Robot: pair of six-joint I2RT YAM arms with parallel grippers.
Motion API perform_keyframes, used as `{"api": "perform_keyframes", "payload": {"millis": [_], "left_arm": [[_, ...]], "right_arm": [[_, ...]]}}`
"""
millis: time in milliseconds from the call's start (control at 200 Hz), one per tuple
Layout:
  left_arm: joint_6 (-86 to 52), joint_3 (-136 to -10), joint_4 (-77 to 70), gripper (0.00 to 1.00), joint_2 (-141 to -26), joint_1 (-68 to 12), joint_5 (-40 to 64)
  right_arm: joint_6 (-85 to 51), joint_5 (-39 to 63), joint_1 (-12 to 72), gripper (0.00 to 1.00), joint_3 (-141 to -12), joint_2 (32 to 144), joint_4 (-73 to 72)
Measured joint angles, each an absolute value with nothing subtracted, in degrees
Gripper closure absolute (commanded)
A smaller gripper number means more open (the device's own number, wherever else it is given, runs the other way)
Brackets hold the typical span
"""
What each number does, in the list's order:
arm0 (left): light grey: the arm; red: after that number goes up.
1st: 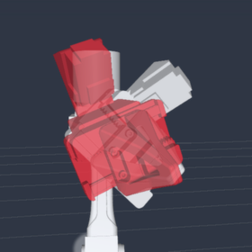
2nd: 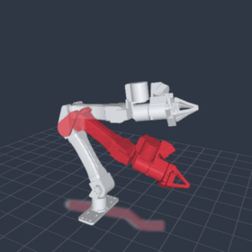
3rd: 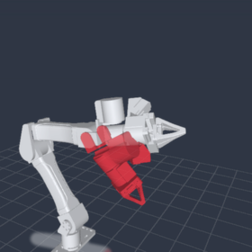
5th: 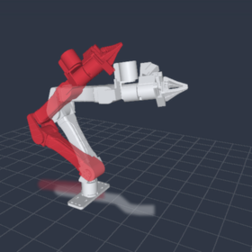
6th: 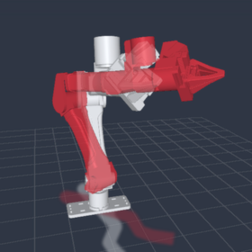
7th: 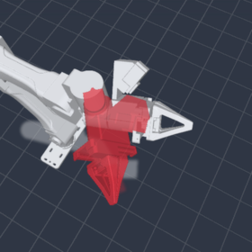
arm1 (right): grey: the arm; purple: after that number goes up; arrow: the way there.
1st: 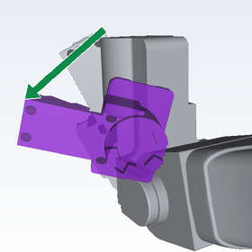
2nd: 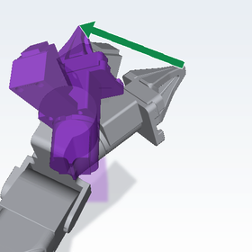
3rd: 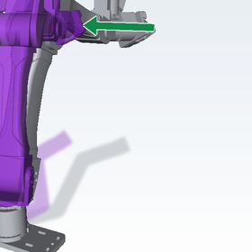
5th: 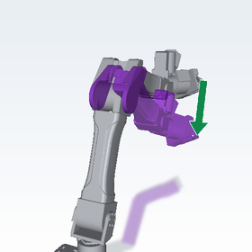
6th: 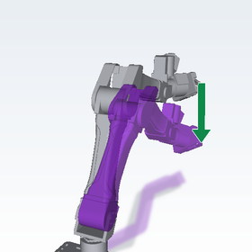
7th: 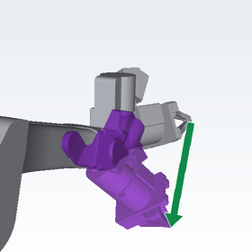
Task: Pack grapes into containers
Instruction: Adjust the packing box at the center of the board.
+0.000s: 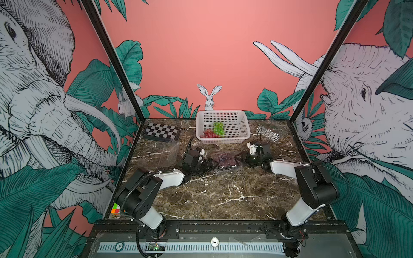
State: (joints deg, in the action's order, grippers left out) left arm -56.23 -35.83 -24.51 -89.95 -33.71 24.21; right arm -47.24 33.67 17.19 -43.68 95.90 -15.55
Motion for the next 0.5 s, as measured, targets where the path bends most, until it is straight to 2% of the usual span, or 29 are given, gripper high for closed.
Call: {"api": "perform_keyframes", "payload": {"millis": [105,365,500], "left_arm": [[-57.56,-33.56,-27.4,0.35,-89.62,-32.93,24.53],[-58.85,-27.38,-30.15,0.52,-81.69,-32.42,24.56],[-59.51,-27.24,-32.75,0.6,-82.37,-32.42,25.63]], "right_arm": [[-49.34,33.63,17.23,0.5,-42.24,95.5,-18.04],[-51.2,33.19,17.26,0.5,-41.3,94.72,-19.07],[-51.46,33.17,17.26,0.5,-41.3,94.72,-19.09]]}}
